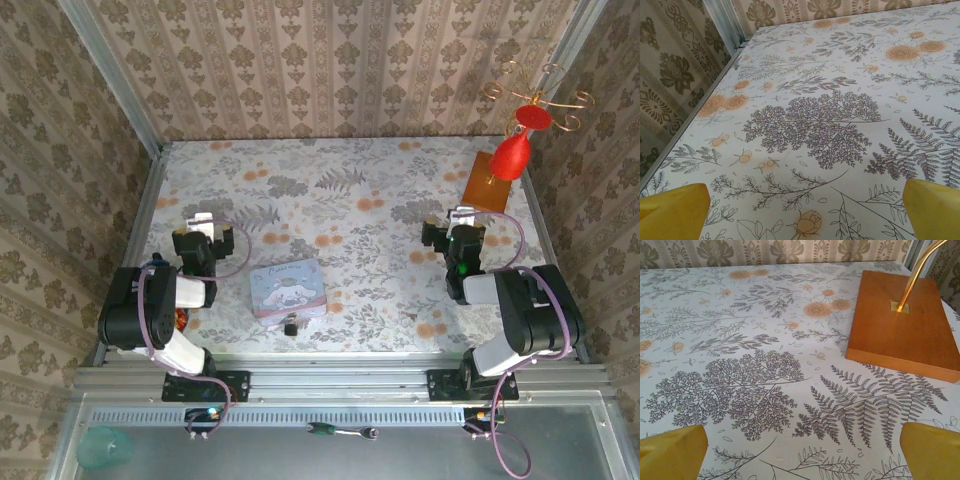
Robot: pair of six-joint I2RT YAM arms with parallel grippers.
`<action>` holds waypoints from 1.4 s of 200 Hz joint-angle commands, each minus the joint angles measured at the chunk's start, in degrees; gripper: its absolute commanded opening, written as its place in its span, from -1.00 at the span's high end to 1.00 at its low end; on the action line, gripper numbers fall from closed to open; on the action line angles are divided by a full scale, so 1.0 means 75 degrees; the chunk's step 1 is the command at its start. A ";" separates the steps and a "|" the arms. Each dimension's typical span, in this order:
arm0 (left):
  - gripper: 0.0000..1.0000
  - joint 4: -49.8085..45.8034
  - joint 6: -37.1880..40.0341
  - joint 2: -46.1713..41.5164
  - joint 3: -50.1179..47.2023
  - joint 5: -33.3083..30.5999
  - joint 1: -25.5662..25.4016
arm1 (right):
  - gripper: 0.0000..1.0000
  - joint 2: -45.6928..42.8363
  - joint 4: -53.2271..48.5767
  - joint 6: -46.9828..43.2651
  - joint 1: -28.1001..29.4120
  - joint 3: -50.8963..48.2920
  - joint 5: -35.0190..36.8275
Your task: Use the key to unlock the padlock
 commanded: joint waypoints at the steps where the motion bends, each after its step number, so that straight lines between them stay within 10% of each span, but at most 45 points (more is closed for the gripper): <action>1: -1.00 0.0025 -0.0110 -0.0027 0.0162 -0.0044 0.0022 | -1.00 -0.0013 0.0137 0.0080 0.0024 0.0081 0.0218; 167: -1.00 0.0119 -0.0026 -0.0005 0.0128 -0.0193 -0.0065 | -1.00 -0.0019 0.0148 0.0080 0.0024 0.0082 0.0229; 217: -1.00 0.2511 0.0635 0.0126 -0.1030 -0.0367 -0.0698 | -1.00 -0.0017 0.0148 0.0080 0.0024 0.0084 0.0220; 280: -1.00 -0.1172 0.0745 -0.3585 -0.0351 -0.0982 -0.1153 | -1.00 -0.0013 0.0148 0.0080 0.0024 0.0083 0.0224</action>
